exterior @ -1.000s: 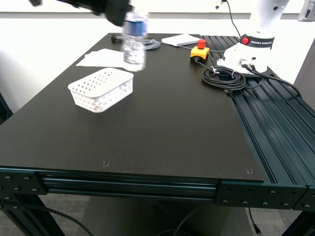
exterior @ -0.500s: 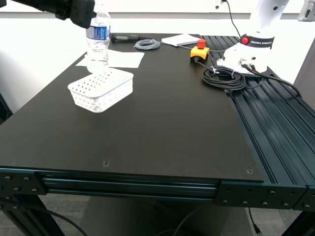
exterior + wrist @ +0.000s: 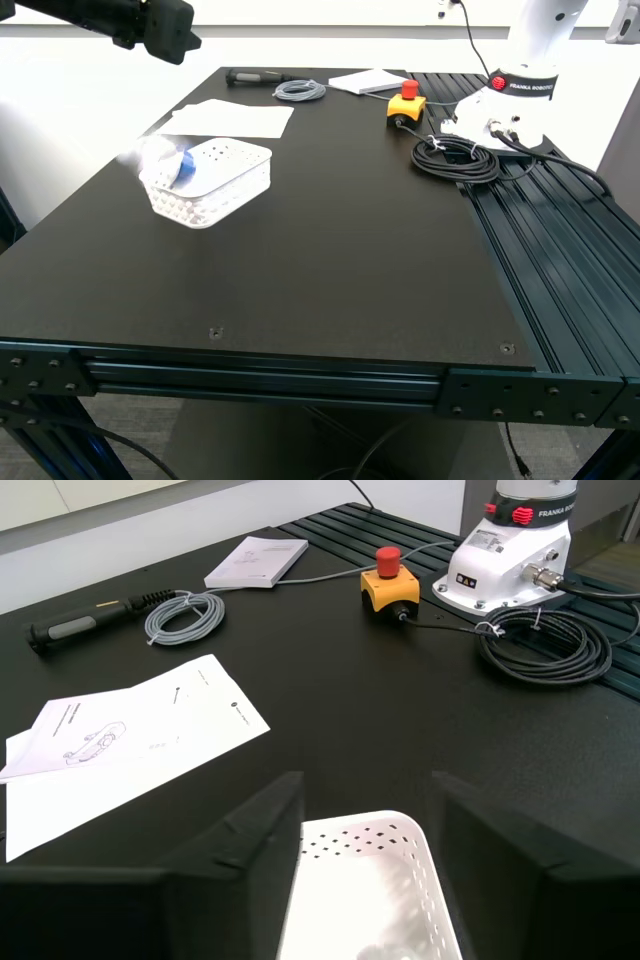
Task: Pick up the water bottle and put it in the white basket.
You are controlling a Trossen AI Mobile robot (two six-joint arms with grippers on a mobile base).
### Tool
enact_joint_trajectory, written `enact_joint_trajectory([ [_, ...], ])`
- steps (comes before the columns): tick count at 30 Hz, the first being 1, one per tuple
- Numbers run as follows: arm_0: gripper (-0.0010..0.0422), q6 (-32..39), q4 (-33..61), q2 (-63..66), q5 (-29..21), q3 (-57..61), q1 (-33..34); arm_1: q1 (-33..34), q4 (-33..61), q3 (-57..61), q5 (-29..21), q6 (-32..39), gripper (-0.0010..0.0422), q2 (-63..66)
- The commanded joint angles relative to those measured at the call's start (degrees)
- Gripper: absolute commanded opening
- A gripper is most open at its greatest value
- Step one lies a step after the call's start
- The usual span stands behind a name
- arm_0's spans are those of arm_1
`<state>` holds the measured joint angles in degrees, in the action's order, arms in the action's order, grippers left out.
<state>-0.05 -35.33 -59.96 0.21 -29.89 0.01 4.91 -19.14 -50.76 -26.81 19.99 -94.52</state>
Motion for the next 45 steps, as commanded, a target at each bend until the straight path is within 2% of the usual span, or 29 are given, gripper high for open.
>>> enact_joint_trajectory([
  [1, 0.0001, 0.0, -0.17, 0.02, 0.0, -0.07, -0.02, -0.04, -0.46, -0.02, -0.13, 0.13, 0.0237, -0.04],
  [3, 0.0001, 0.0, -0.17, 0.02, 0.0, -0.07, -0.02, -0.07, -1.6, -0.39, 0.04, -0.79, 0.0249, 0.04],
  [6, 0.0001, 0.0, -0.17, 0.02, 0.0, -0.07, -0.02, -0.02, -2.97, -3.85, 0.04, -4.81, 0.0241, 0.04],
  [10, 0.0001, 0.0, -0.17, 0.02, 0.0, -0.07, -0.02, 0.02, -2.91, -8.09, 0.04, -8.04, 0.0201, 0.04],
  [26, 0.0001, 0.0, -0.17, 0.02, 0.0, -0.07, 0.0, 0.02, 1.51, -8.17, 0.04, -7.98, 0.002, 0.04],
  [45, 0.0001, 0.0, -0.17, 0.02, 0.0, -0.07, -0.02, 0.0, 1.49, -8.17, 0.04, -7.45, 0.0018, 0.04],
])
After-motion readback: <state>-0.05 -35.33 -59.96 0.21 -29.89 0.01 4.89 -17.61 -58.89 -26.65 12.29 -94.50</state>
